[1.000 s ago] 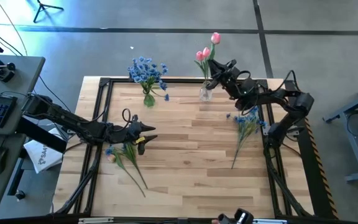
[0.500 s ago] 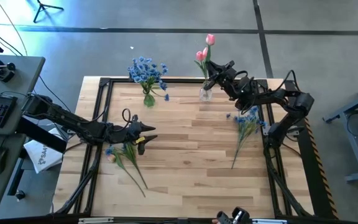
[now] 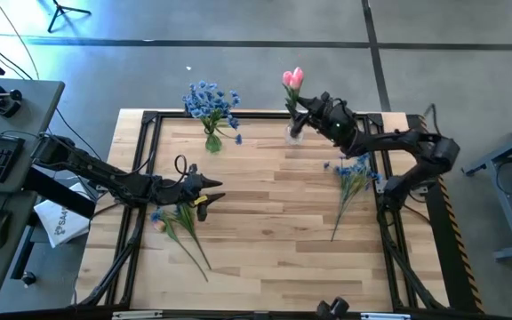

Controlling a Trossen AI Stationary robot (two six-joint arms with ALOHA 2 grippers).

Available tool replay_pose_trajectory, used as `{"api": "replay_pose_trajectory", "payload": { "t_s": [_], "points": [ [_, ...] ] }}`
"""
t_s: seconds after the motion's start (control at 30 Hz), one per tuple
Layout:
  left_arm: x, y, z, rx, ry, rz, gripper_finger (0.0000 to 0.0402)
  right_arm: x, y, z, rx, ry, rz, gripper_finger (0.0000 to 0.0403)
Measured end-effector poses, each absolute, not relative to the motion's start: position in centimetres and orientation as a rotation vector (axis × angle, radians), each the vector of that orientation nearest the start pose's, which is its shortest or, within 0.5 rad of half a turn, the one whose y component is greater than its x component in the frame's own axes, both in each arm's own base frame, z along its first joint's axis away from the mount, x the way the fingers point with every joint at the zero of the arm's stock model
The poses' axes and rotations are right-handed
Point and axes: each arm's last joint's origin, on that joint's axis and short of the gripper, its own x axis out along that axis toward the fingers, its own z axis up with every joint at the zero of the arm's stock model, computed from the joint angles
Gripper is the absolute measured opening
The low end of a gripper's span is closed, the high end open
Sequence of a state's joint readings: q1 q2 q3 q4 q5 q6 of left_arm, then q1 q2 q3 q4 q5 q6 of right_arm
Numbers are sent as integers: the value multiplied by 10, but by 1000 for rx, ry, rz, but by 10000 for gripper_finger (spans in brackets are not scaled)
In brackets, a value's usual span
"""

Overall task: Sort flowers into vase by color
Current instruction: Put the right pink tulip into the transparent vase, then put the right blue flowers into the green vase

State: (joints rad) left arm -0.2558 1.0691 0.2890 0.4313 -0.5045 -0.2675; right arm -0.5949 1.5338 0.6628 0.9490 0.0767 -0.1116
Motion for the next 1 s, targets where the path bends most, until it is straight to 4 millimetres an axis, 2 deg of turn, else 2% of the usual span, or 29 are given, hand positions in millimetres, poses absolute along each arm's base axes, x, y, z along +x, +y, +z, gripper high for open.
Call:
{"api": "replay_pose_trajectory", "payload": {
  "t_s": [0.2,0.43,0.6,0.8,1.0],
  "points": [
    [194,-36,173,-144,288,288,167,233,-157,247,-60,135,-664,200],
    [194,-36,173,-144,288,288,167,198,-110,265,24,344,-729,192],
    [194,-36,174,-124,289,292,167,182,-71,252,227,541,-729,163],
    [195,-36,177,-114,261,294,167,179,-35,225,512,784,-694,125],
    [196,-36,179,-116,241,291,167,178,-6,200,812,1068,-666,124]
  ]
}}
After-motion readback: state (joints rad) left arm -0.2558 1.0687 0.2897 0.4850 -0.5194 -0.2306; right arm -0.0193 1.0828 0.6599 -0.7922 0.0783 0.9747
